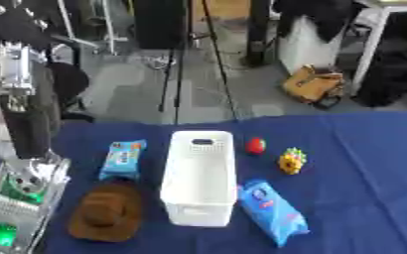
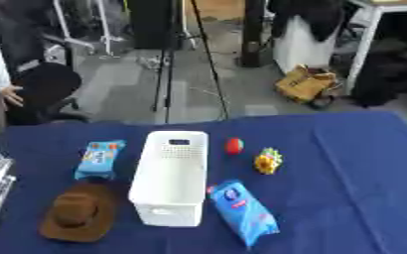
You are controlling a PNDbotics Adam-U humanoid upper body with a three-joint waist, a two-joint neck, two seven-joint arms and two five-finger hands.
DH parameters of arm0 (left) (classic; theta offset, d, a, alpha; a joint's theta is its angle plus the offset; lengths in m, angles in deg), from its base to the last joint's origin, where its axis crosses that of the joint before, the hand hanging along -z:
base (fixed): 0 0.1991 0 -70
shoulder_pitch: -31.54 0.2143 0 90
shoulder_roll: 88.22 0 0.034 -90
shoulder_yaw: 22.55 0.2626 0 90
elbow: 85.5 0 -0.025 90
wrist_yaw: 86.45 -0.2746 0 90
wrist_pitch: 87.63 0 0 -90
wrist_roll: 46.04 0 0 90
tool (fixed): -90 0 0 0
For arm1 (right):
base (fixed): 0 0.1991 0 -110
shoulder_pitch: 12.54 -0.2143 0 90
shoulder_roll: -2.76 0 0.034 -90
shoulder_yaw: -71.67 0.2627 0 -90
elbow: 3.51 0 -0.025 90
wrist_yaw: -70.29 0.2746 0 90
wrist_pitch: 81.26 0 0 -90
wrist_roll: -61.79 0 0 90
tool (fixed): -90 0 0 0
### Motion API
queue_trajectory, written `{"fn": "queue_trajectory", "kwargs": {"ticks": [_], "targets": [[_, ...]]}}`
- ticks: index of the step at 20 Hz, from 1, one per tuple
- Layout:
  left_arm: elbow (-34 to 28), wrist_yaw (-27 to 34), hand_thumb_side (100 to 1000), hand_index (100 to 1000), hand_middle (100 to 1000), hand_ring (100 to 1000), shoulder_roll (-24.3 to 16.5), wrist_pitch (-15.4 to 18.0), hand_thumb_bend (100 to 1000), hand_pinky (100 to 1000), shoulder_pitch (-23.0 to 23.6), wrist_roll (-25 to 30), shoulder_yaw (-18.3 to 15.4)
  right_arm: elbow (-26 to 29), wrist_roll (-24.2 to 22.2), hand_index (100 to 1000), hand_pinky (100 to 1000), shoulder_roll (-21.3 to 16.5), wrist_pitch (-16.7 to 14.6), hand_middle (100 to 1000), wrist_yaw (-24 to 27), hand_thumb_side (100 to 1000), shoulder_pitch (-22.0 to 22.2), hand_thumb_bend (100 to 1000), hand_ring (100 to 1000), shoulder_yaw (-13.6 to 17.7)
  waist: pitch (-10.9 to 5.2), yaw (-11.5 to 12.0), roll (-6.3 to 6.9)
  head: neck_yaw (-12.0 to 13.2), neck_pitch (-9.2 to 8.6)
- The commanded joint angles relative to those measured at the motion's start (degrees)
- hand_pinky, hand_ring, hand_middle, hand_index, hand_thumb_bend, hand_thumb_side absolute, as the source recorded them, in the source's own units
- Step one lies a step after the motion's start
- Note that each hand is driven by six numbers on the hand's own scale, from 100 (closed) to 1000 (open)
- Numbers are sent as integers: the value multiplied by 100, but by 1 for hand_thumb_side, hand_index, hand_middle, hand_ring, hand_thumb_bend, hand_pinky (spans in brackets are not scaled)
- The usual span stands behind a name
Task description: Pick up objects on the table and place them in the box.
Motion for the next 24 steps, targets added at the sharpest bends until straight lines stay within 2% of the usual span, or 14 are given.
{"fn": "queue_trajectory", "kwargs": {"ticks": [1,5,11,12,14,15,17,18,19,20,22,24], "targets": [[-105,4,1000,993,883,975,-58,-7,100,1000,-125,29,-13,120,8,590,753,-83,82,326,75,384,-65,100,572,32,-104,1,-13,21,30],[-105,6,1000,990,882,975,-54,-25,100,1000,-118,39,-14,120,45,550,748,-81,143,279,131,307,-66,100,543,43,-102,-3,-6,22,33],[-105,1,1000,987,879,975,-50,-40,100,1000,-115,44,-14,120,160,541,747,-82,184,288,98,325,-71,140,534,74,-104,-9,-5,25,34],[-105,-4,1000,987,879,975,-52,-45,100,1000,-114,41,-16,120,178,587,747,-86,201,318,93,324,-68,186,533,81,-107,-9,-5,32,43],[-105,-20,1000,988,880,975,-56,-56,100,1000,-114,38,-19,120,190,597,750,-93,210,330,91,334,-61,171,537,86,-110,-7,-5,41,55],[-105,-29,1000,994,888,994,-58,-61,100,1000,-113,37,-20,120,192,686,779,-98,201,448,89,475,-58,100,600,89,-111,-7,-6,46,64],[-105,-80,1000,996,890,996,-86,-100,100,1000,-103,47,-34,120,194,698,783,-137,128,461,-49,496,-30,100,610,119,-118,0,-8,82,123],[-105,-167,1000,1000,936,1000,-152,-136,100,1000,-99,71,-55,120,129,844,853,-206,58,689,-203,854,12,100,794,104,-127,8,-8,175,201],[-105,-276,1000,1000,941,1000,-202,-180,100,1000,-99,95,-75,120,29,858,863,-241,-4,721,-364,908,42,100,821,98,-134,13,-6,237,251],[-105,-409,1000,1000,955,1000,-271,-244,100,1000,-99,139,-87,120,-101,890,884,-276,-57,783,-506,1000,76,100,879,87,-142,23,-1,308,304],[-105,-651,1000,1000,968,1000,-390,-383,100,1000,-102,242,-86,120,-403,937,906,-317,-122,828,-743,1000,127,100,913,89,-154,42,10,401,372],[-105,-809,1000,1000,969,1000,-458,-479,100,1000,-107,315,-74,120,-694,940,909,-326,-124,833,-929,1000,141,100,916,117,-160,52,16,440,407]]}}
